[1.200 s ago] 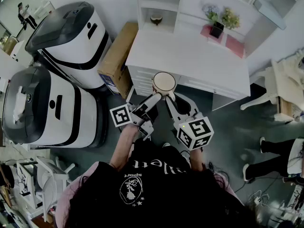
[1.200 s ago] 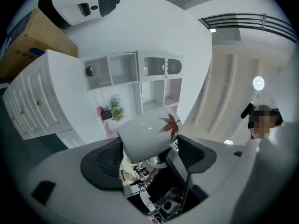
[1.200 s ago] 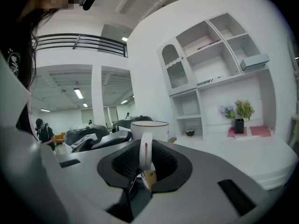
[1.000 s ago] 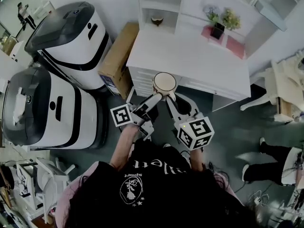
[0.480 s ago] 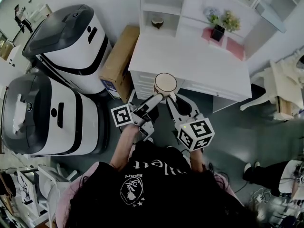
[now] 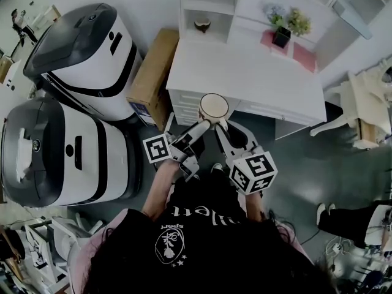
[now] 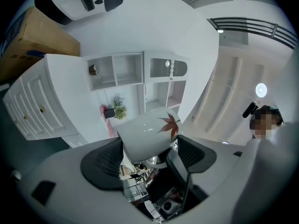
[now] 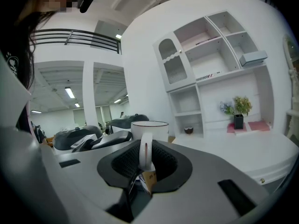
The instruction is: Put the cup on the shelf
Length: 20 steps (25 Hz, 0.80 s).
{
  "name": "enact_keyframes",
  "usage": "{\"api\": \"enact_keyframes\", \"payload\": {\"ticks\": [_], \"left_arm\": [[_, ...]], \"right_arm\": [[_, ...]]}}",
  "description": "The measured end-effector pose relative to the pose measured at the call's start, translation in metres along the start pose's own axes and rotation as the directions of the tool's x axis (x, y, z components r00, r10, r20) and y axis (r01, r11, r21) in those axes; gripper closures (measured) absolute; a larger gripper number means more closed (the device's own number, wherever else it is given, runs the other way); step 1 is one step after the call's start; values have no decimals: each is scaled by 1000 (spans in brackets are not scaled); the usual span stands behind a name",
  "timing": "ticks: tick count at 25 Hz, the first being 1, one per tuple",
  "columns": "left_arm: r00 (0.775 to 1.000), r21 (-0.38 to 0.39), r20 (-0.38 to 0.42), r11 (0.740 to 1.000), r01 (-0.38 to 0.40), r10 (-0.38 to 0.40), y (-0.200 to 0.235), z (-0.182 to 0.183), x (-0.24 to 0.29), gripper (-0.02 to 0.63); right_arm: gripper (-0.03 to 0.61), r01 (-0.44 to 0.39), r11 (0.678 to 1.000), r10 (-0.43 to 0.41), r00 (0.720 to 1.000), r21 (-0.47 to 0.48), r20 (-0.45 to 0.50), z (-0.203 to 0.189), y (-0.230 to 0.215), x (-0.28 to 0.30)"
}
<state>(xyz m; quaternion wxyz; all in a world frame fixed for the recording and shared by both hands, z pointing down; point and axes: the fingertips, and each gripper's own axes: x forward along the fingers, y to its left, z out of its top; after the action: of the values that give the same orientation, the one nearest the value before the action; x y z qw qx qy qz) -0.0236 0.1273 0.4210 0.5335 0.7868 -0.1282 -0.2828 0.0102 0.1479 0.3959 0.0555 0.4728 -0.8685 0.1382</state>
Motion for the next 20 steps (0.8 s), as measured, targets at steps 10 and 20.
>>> {"api": "enact_keyframes", "payload": {"ticks": [10, 20], "left_arm": [[998, -18, 30, 999, -49, 49, 37, 32, 25, 255], [993, -16, 87, 997, -73, 74, 90, 100, 118, 255]], "right_arm": [[489, -37, 999, 38, 999, 31, -31, 0, -36, 44], [489, -98, 995, 99, 994, 28, -40, 37, -135, 120]]}}
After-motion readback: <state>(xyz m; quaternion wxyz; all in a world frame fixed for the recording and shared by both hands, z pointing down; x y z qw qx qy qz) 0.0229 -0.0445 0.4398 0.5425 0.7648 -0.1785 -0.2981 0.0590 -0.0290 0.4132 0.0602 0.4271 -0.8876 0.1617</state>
